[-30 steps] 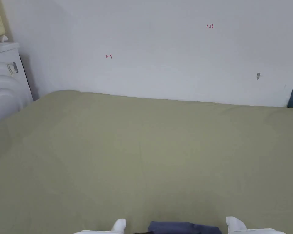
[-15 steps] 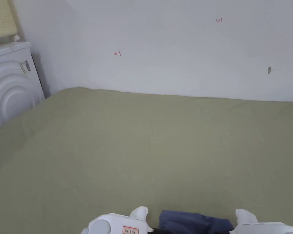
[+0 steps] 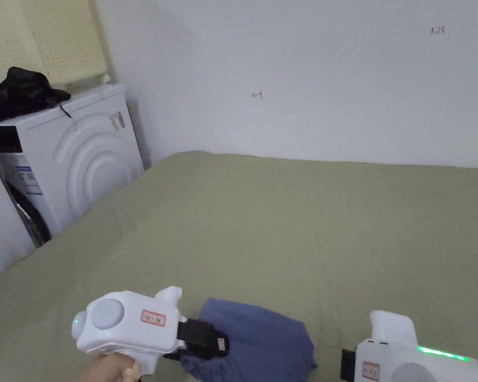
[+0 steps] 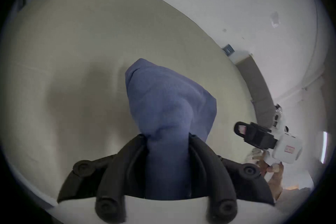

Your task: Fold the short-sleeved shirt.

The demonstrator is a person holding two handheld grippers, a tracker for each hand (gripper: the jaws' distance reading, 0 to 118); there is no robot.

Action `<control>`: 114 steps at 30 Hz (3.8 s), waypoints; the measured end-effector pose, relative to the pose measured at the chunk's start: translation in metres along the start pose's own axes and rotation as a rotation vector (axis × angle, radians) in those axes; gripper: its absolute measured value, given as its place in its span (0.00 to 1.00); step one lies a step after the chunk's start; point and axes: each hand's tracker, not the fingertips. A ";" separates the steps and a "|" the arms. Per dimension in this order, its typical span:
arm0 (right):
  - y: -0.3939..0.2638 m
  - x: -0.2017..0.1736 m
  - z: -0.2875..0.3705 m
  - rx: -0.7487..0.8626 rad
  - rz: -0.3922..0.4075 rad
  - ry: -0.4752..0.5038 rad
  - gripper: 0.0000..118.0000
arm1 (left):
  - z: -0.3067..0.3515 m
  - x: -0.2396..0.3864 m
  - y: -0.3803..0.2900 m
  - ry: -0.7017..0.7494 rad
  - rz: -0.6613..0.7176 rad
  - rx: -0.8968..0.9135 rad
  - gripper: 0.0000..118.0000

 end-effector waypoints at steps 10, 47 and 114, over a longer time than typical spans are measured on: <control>-0.006 -0.213 -0.051 0.057 -0.041 -0.007 0.00 | 0.105 -0.153 0.058 0.301 0.052 0.026 0.25; -0.054 0.137 0.173 0.385 0.136 -0.334 0.00 | -0.016 0.277 -0.177 0.321 -0.310 0.608 0.07; -0.028 0.189 0.264 0.751 0.146 -0.462 1.00 | 0.017 0.325 -0.170 0.345 -0.489 0.889 1.00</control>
